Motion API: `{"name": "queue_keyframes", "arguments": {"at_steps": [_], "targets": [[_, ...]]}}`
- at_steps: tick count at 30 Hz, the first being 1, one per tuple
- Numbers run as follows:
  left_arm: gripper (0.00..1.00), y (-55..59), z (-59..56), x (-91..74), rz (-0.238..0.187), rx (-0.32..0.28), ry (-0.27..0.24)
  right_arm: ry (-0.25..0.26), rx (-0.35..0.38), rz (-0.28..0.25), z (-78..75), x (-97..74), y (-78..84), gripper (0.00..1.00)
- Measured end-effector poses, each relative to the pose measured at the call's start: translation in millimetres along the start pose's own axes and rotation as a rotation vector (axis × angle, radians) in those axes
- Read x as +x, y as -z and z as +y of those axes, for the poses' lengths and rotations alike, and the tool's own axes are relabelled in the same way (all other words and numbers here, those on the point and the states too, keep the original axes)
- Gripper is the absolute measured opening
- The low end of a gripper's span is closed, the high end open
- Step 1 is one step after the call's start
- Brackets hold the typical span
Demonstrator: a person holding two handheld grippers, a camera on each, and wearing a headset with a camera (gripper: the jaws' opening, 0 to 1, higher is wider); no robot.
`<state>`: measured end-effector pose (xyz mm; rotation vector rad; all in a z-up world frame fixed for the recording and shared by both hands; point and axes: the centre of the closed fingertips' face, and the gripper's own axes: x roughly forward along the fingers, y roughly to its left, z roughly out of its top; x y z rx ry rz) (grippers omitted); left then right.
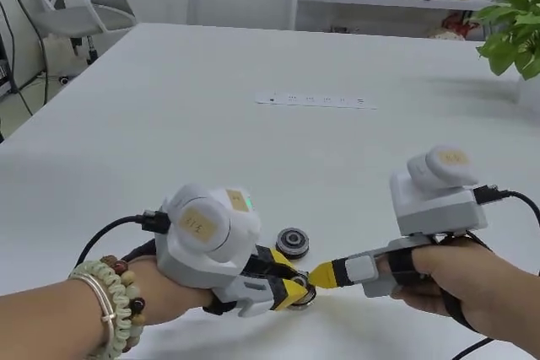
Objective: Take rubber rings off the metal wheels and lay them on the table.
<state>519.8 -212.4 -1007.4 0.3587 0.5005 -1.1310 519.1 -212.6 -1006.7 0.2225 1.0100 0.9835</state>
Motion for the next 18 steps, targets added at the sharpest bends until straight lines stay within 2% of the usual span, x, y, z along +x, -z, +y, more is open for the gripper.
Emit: {"name": "queue_keyframes", "arguments": {"at_steps": [18], "targets": [[0.14, -0.4, 0.4, 0.3, -0.001, -0.001, -0.003, -0.015, -0.015, -0.002, 2.6, 0.1, -0.8, 0.0]]}}
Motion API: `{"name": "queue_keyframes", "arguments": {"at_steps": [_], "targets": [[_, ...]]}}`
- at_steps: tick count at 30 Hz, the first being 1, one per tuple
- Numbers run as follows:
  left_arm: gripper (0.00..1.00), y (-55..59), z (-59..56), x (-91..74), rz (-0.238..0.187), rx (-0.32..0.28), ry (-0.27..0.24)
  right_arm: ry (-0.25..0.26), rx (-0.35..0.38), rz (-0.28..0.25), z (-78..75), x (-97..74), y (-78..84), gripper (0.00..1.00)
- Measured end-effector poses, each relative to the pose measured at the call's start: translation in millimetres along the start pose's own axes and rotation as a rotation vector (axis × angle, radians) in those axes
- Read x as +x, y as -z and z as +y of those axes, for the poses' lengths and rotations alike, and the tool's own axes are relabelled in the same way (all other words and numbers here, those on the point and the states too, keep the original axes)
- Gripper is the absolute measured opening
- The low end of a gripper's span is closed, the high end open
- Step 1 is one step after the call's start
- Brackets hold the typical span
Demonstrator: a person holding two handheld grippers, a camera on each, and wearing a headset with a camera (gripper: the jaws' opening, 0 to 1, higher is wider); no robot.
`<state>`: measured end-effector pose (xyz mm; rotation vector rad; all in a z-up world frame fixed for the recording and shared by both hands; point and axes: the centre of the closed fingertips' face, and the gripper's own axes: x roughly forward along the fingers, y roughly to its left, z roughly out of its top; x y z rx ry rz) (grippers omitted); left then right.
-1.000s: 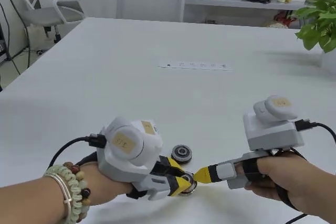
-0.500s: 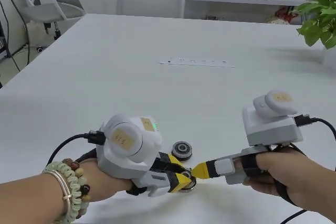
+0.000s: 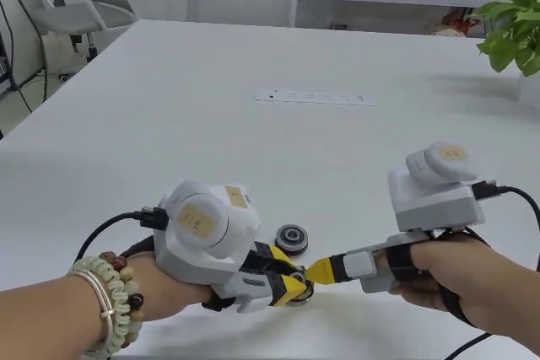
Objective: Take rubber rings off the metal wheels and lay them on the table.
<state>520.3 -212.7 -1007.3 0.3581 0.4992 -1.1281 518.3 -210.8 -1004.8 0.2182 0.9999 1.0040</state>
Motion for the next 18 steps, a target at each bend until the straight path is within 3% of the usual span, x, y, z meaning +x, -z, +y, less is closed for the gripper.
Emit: {"name": "queue_keyframes", "arguments": {"at_steps": [17, 18], "targets": [[0.14, -0.2, 0.3, 0.0, 0.001, 0.001, 0.001, -0.017, -0.004, -0.005, 4.0, 0.2, -1.5, 0.0], [0.14, -0.3, 0.5, 0.1, 0.001, 0.001, -0.001, -0.097, 0.009, -0.066, 18.9, 0.8, -12.3, 0.0]]}}
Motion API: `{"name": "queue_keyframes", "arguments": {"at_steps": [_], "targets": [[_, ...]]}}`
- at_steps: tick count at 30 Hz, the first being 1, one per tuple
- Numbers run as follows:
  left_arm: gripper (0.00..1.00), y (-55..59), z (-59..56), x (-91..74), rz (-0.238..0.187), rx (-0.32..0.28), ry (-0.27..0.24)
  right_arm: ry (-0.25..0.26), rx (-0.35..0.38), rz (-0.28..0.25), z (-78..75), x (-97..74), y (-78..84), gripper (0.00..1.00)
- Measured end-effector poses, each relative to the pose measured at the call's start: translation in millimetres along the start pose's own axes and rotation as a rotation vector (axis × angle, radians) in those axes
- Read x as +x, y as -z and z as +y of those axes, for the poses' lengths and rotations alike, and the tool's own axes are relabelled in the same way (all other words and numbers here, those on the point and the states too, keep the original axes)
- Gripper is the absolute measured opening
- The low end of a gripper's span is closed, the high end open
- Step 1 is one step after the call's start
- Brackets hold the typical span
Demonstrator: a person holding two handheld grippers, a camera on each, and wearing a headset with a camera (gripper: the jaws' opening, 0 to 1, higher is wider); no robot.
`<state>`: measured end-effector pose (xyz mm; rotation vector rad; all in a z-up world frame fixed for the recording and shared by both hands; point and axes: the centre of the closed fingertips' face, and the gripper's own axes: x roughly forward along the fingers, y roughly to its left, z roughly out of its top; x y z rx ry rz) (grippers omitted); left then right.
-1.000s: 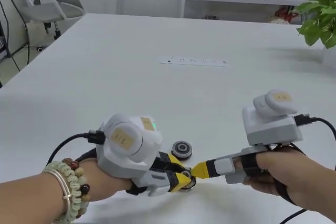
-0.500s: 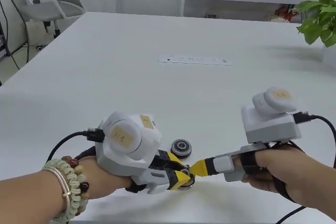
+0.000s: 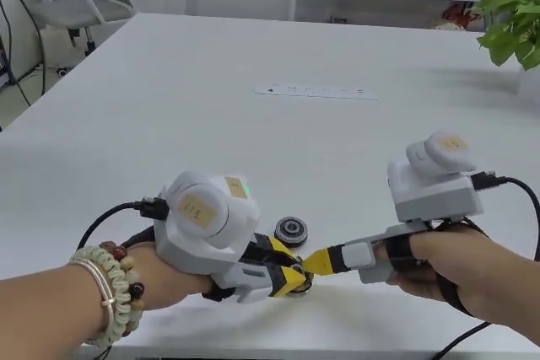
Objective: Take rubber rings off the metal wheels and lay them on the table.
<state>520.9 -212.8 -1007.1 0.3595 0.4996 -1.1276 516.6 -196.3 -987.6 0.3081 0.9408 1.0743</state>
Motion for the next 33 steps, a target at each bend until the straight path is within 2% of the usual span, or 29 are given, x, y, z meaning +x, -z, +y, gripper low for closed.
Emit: {"name": "queue_keyframes", "arguments": {"at_steps": [1, 2, 3, 4, 12, 17, 28, 33], "targets": [[0.14, 0.0, 0.1, 0.1, 0.0, -0.001, -0.001, 0.002, 0.018, -0.014, 0.9, -1.4, -4.5, 0.0], [0.14, -0.1, 0.5, 0.1, -0.001, -0.003, -0.003, 0.083, -0.057, 0.035, -11.2, -3.3, 2.3, 0.0], [0.14, -0.2, 0.3, 0.2, -0.002, -0.002, -0.002, 0.062, -0.058, 0.037, -6.6, -1.7, 4.7, 0.0], [0.14, -0.3, 0.3, 0.2, -0.001, -0.002, -0.002, 0.049, -0.013, 0.03, -5.8, -0.9, 4.6, 0.0], [0.14, 0.0, 0.6, 0.4, -0.001, -0.007, -0.008, 0.088, -0.008, 0.029, -9.6, -1.7, 6.5, 0.0], [0.14, -0.6, 0.8, 1.0, -0.003, -0.027, -0.011, 0.151, -0.021, 0.081, -21.0, -2.2, 17.6, 0.0], [0.15, -1.3, 0.7, 1.1, 0.021, -0.048, -0.007, 0.157, -0.031, 0.074, -19.1, -8.9, 13.2, 0.0], [0.2, -3.3, -2.4, 0.8, 0.021, -0.039, 0.006, 0.16, -0.036, 0.076, -18.6, -8.6, 14.4, 0.0]]}}
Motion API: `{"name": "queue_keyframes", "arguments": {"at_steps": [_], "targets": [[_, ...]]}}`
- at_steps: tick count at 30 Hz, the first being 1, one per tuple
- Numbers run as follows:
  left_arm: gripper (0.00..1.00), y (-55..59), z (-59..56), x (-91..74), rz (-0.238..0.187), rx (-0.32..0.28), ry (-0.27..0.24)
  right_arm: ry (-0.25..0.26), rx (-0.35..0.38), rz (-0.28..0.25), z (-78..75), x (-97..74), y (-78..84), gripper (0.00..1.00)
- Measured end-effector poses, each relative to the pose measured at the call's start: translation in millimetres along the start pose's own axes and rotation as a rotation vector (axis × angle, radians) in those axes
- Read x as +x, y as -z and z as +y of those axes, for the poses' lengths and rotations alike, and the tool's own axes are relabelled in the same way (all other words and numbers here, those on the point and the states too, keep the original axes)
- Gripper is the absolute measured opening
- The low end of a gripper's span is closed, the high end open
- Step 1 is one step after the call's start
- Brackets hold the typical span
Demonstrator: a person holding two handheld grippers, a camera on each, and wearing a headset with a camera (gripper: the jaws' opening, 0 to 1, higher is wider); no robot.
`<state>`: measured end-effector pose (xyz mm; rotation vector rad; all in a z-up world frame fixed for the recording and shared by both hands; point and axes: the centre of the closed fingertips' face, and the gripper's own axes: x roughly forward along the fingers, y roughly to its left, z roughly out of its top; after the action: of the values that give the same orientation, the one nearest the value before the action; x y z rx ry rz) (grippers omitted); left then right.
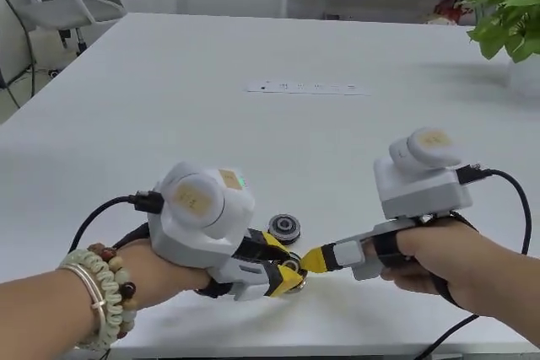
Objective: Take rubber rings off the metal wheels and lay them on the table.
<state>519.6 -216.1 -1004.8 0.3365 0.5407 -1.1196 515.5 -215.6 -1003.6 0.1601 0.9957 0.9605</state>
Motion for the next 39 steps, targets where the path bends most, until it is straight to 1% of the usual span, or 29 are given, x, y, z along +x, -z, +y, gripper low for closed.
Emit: {"name": "queue_keyframes", "arguments": {"at_steps": [4, 6, 9, 11, 13, 14, 17, 21, 22, 25, 26, 28, 30, 35, 38, 39], "targets": [[0.22, -5.0, -0.5, -0.8, -0.011, 0.0, 0.001, 0.003, 0.002, -0.001, -2.2, 0.4, -0.1, 0.0], [0.23, -8.3, -0.1, -1.8, -0.02, 0.005, -0.002, 0.012, 0.001, 0.003, -4.1, 0.3, 0.9, 0.0], [0.24, -14.5, 0.0, -3.8, -0.034, 0.011, -0.004, 0.009, 0.008, 0.003, -4.1, 0.3, 1.4, 0.0], [0.26, -19.7, -0.5, -5.3, -0.047, 0.023, -0.006, 0.01, 0.004, 0.004, -5.7, 0.1, 1.3, 0.0], [0.28, -25.6, -2.9, -6.9, -0.069, 0.015, 0.0, 0.01, 0.004, 0.005, -7.1, 0.3, 1.0, 0.0], [0.29, -27.9, -6.7, -8.3, -0.078, 0.01, 0.019, 0.01, 0.004, 0.007, -7.3, 0.4, 0.9, 0.0], [0.33, -33.4, -10.6, -13.6, -0.084, 0.003, 0.035, 0.011, 0.002, 0.01, -8.4, 0.6, 1.0, 0.0], [0.42, -44.9, -10.4, -25.0, -0.089, 0.044, 0.035, 0.01, 0.003, 0.013, -8.8, 1.9, 0.7, 0.0], [0.44, -46.1, -10.5, -26.4, -0.09, 0.045, 0.037, 0.009, 0.003, 0.013, -8.9, 2.1, 0.5, 0.0], [0.46, -53.3, -9.5, -39.3, -0.093, 0.04, 0.049, 0.009, -0.001, 0.012, -10.1, 2.4, -0.7, 0.0], [0.46, -54.3, -9.1, -43.2, -0.091, 0.044, 0.046, 0.009, -0.001, 0.01, -10.5, 2.4, -1.3, 0.0], [0.47, -55.3, -7.0, -55.6, -0.082, 0.076, 0.032, 0.006, 0.004, 0.002, -10.5, 1.7, -2.9, 0.0], [0.49, -56.3, -5.6, -67.7, -0.084, 0.081, 0.019, 0.005, 0.007, -0.006, -10.2, 1.0, -4.8, 0.0], [0.55, -60.4, -4.2, -92.9, -0.109, 0.061, -0.008, -0.001, 0.013, -0.019, -9.7, 0.6, -7.9, 0.0], [0.58, -62.6, -1.8, -109.0, -0.131, 0.05, -0.044, -0.005, 0.019, -0.027, -9.3, -0.1, -10.1, 0.0], [0.59, -64.6, -0.9, -115.8, -0.148, 0.04, -0.062, -0.006, 0.021, -0.03, -9.2, -0.4, -10.8, 0.0]]}}
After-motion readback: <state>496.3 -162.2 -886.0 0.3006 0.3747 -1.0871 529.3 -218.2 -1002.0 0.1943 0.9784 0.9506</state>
